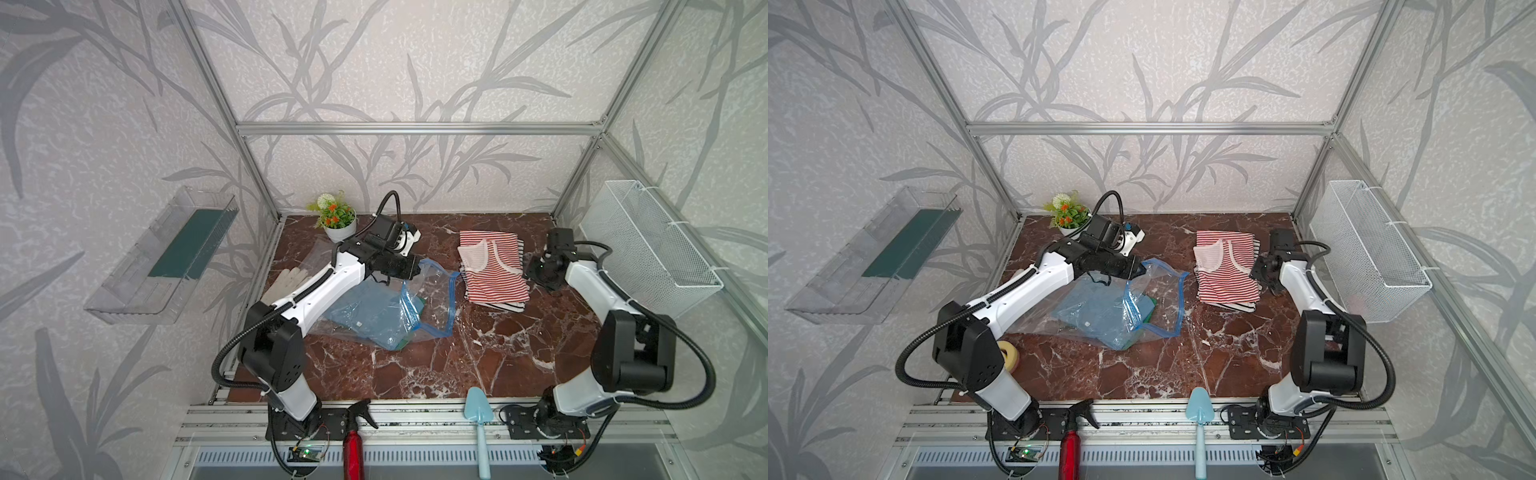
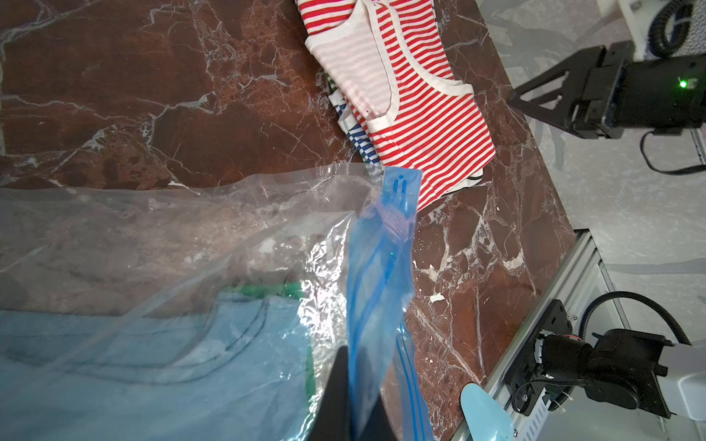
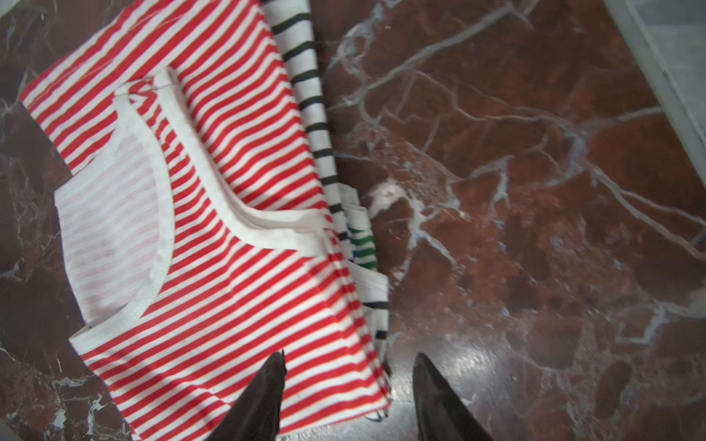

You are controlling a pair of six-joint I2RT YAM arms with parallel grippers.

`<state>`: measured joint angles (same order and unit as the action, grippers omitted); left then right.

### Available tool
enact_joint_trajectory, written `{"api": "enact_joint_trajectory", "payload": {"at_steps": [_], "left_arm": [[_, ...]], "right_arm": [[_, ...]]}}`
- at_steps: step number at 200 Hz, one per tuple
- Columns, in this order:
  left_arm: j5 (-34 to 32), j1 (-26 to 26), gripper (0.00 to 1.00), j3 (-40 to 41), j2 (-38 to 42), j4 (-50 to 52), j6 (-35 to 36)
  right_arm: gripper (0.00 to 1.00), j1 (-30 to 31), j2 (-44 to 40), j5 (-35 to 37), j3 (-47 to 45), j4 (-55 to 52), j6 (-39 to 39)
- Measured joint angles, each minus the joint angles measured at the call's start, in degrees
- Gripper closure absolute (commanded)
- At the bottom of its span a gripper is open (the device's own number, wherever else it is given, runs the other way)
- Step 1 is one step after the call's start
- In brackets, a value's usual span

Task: Take the tank top out of the vacuum bag
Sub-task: Place the tank top on the tank top, then adjust the tank top.

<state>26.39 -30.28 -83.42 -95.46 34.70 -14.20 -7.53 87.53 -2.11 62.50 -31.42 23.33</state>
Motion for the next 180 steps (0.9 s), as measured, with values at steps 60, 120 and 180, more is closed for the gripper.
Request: {"api": "enact_joint_trajectory", "payload": {"at_steps": [60, 120, 180], "left_arm": [[-0.8, -0.3, 1.00, 0.0, 0.0, 0.5, 0.0], [-1.1, -0.4, 1.00, 0.0, -0.1, 0.7, 0.1], [-1.3, -0.4, 1.00, 0.0, -0.2, 0.9, 0.1]], "right_arm": [[0.61, -5.7, -1.4, -9.7, -8.8, 5.5, 0.0], [0.65, -5.5, 0.7, -15.6, -12.0, 10.6, 0.7], [0.90, -5.5, 1.0, -16.5, -13.0, 11.1, 1.1]]}}
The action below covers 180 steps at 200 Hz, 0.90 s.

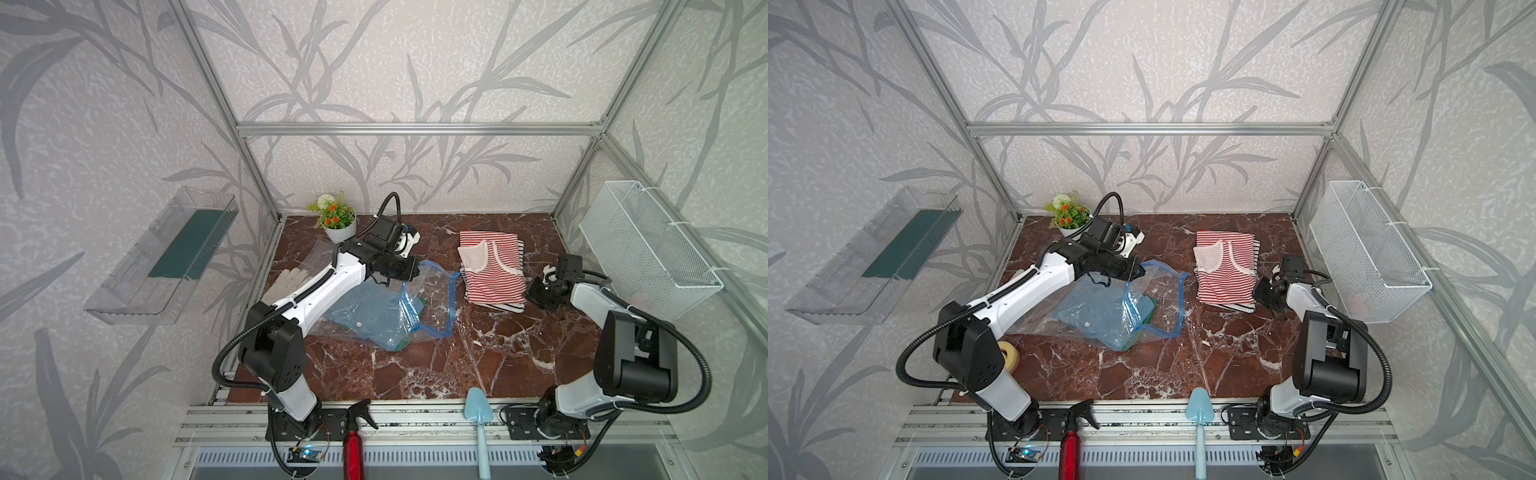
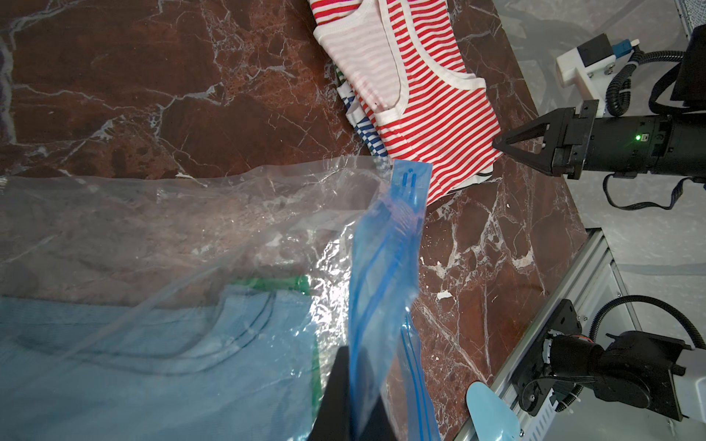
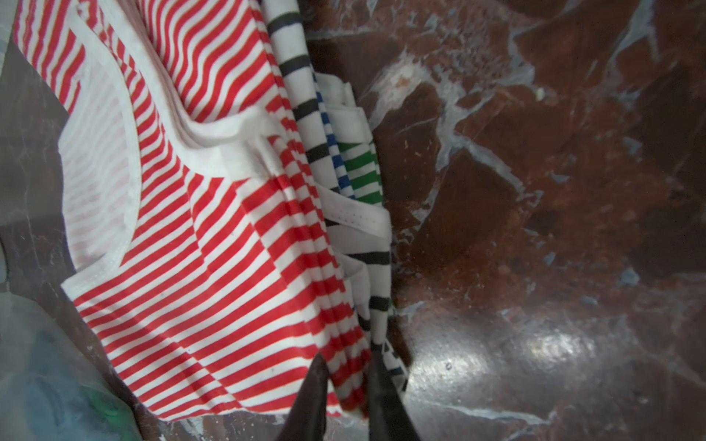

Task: Take the tank top out of the vacuum bag
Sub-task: Adjust the tank top.

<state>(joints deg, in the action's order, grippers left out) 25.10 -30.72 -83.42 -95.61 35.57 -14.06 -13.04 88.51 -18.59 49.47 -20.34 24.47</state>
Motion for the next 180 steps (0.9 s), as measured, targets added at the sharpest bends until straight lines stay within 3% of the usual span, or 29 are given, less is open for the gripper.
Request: {"api": "enact_joint_trajectory", "payload": {"at_steps": [26, 128, 142, 159, 180], "left_arm": [[0.0, -0.1, 1.00, 0.0, 0.0, 0.0, 0.0], [-0.7, -0.3, 1.00, 0.0, 0.5, 0.0, 0.0], [-0.7, -0.4, 1.00, 0.0, 0.8, 0.0, 0.0], [-0.8, -0.4, 1.00, 0.0, 1.3, 0.0, 0.0], [-1.1, -0.4, 1.00, 0.0, 2.0, 0.0, 0.1]], "right_arm": [[1.00, 0.7, -1.4, 0.1, -0.4, -0.1, 0.2], [1.00, 2.5, -11.3, 0.6, -5.2, -2.0, 1.7], [0.79, 2.6, -12.6, 1.1, -6.2, -2.3, 2.0], [0.60, 2.6, -13.3, 2.3, -6.7, -3.2, 1.9], [0.53, 2.6, -13.2, 3.6, -6.6, -4.5, 0.7]]}}
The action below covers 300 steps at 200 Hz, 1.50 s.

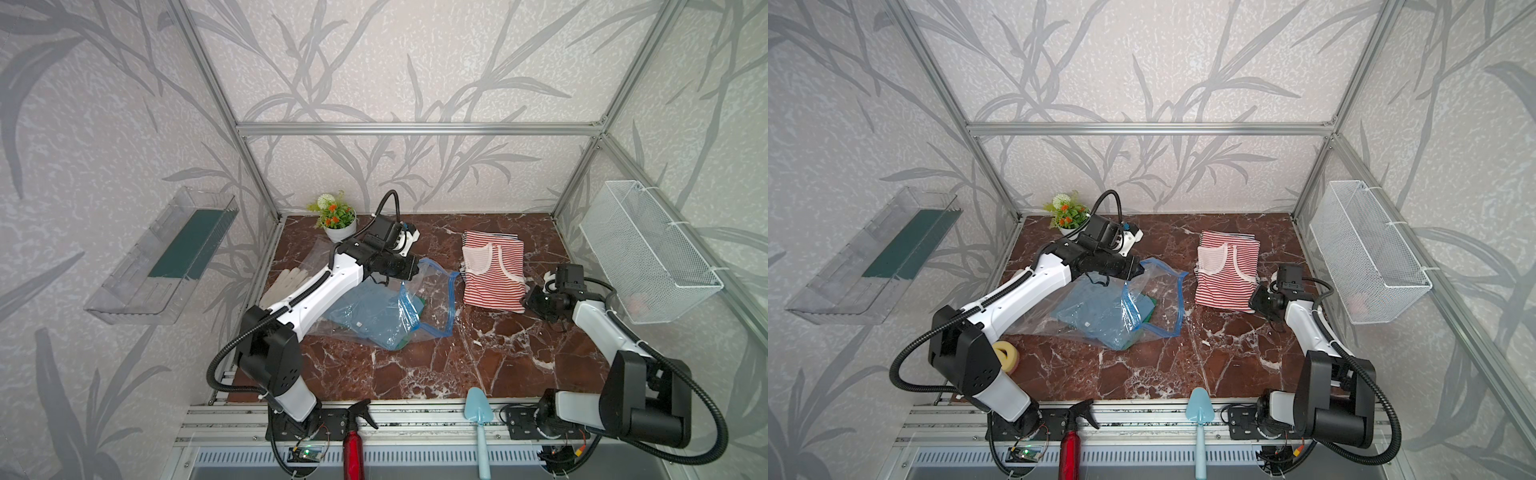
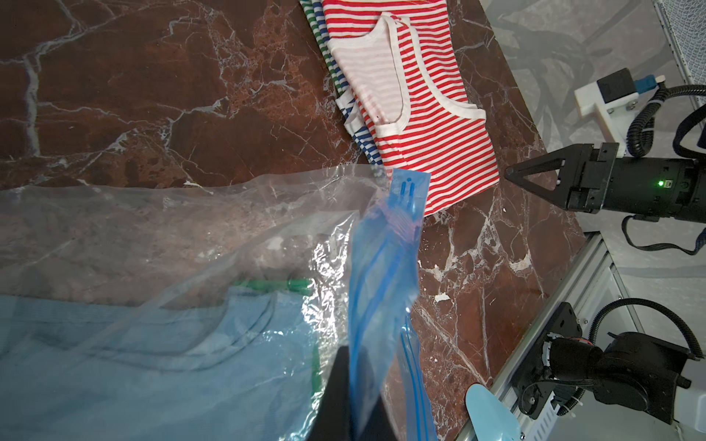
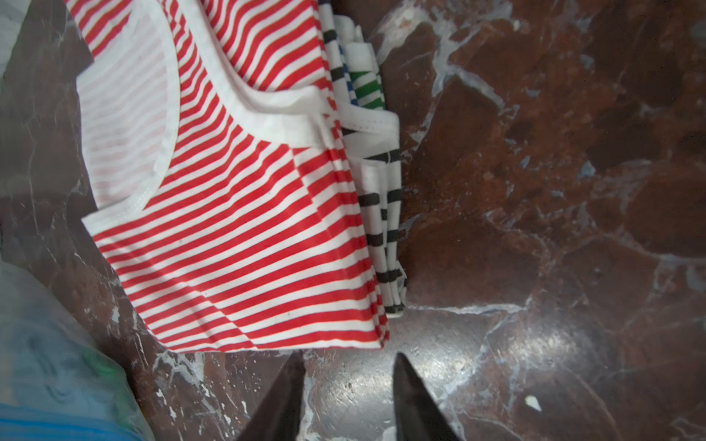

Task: Take the tank top out of the vacuum bag
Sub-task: Adjust the tank top.

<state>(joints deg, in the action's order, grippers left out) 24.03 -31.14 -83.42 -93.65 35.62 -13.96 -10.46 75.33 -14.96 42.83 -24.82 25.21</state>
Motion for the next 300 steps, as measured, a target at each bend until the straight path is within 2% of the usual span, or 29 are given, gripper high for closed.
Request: {"api": "enact_joint_trajectory", "payload": {"at_steps": [21, 44, 71, 90, 108, 129, 198, 300], "left_arm": [[-0.3, 0.0, 1.00, 0.0, 0.2, 0.3, 0.2], [-0.4, 0.0, 1.00, 0.0, 0.2, 0.3, 0.2], [-0.4, 0.0, 1.00, 0.0, 0.2, 0.4, 0.2], [-0.4, 0.0, 1.00, 0.0, 0.2, 0.4, 0.2], [-0.4, -0.1, 1.00, 0.0, 0.2, 0.3, 0.2], [-0.4, -0.3, 1.00, 0.0, 0.2, 0.3, 0.2], [-2.1, -1.4, 1.00, 0.0, -0.2, 0.7, 1.4], [-0.2, -1.5, 1.00, 0.0, -0.7, 0.7, 1.2]], "right_arm": [[0.52, 0.2, -1.4, 0.9, 0.1, -2.2, -0.8], [0.53, 1.7, -8.9, 1.4, 0.1, -4.8, -0.7], [0.53, 7.6, -17.1, 1.4, 0.1, -7.5, 0.5], [0.54, 11.4, -19.6, 0.7, -0.6, -8.3, 1.8], [0.55, 12.1, -20.0, -0.1, -1.9, -8.3, 2.6], [0.55, 12.0, -16.5, -0.7, -2.1, -6.6, 2.6], [0.59, 6.3, 7.1, -5.3, 3.8, 5.2, 2.5], [0.58, 0.2, 14.2, -3.1, 2.6, 11.3, 0.8]]}}
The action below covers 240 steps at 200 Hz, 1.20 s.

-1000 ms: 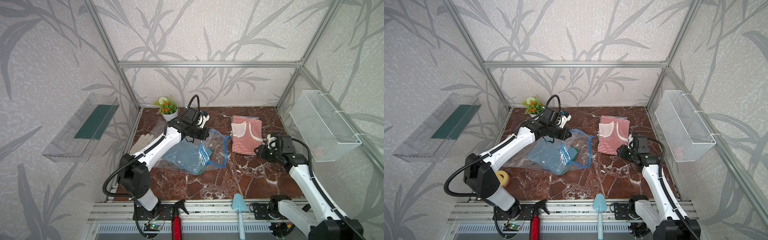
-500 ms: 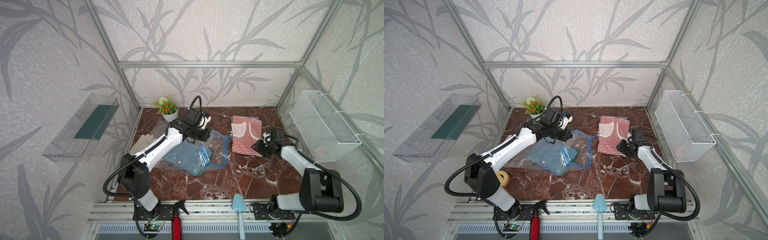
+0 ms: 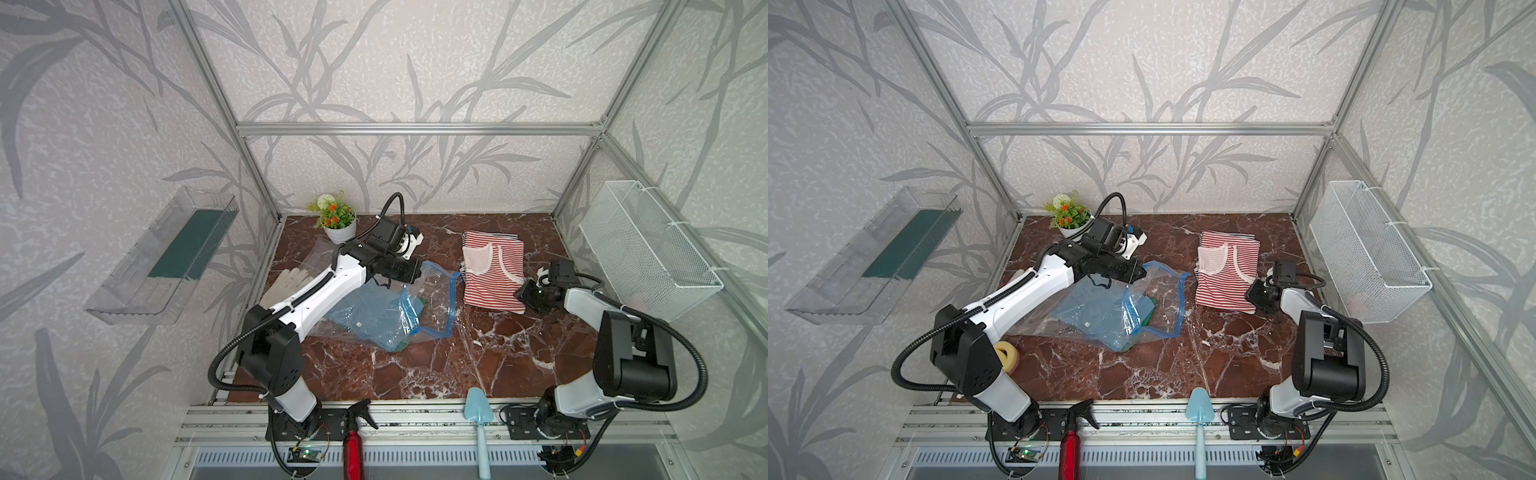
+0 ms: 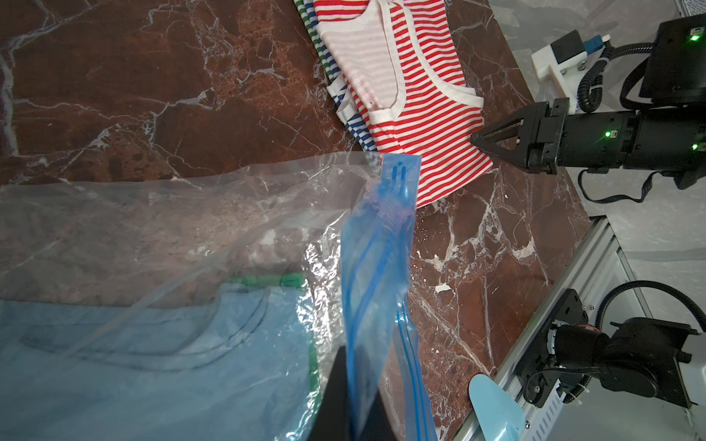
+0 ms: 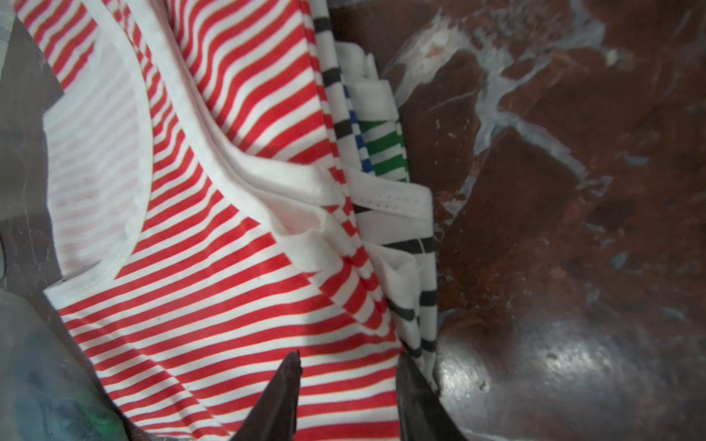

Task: Take the tank top out of the vacuum bag
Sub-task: Adjust the tank top.

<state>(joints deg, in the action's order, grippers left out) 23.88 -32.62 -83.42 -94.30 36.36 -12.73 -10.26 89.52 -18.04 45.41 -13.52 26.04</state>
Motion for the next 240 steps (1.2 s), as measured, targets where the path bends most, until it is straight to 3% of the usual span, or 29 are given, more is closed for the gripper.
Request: {"api": "enact_joint_trajectory", "payload": {"at_steps": [70, 103, 121, 164, 196, 225, 240], "left_arm": [[0.0, -0.2, 1.00, 0.0, 0.0, 0.1, 0.1], [0.0, -0.3, 1.00, 0.0, 0.0, 0.1, 0.1], [-0.1, -0.3, 1.00, 0.0, 0.2, 0.1, 0.1], [-0.6, -0.3, 1.00, 0.0, 0.3, 0.1, 0.3], [-0.6, -0.3, 1.00, 0.0, 0.3, 0.1, 0.3], [0.0, -0.3, 1.00, 0.0, 0.3, 0.0, 0.3], [0.4, -0.3, 1.00, 0.0, 0.3, -0.1, 0.3]], "right_arm": [[0.57, 0.0, 1.0, 2.4, -0.2, -1.6, -1.6], [0.56, 0.0, -2.8, 5.4, -1.1, -5.3, -3.3], [0.52, 0.2, -7.2, 6.2, -1.7, -7.7, -4.7], [0.24, 5.6, -24.2, 8.3, -6.5, -10.4, -7.7], [0.07, 8.1, -38.7, 5.9, -10.9, -10.6, -7.3], [0.04, 12.9, -47.4, 2.6, -14.6, -8.8, -4.3], [0.09, 17.9, -48.4, 1.4, -15.7, -6.9, -1.8]]}}
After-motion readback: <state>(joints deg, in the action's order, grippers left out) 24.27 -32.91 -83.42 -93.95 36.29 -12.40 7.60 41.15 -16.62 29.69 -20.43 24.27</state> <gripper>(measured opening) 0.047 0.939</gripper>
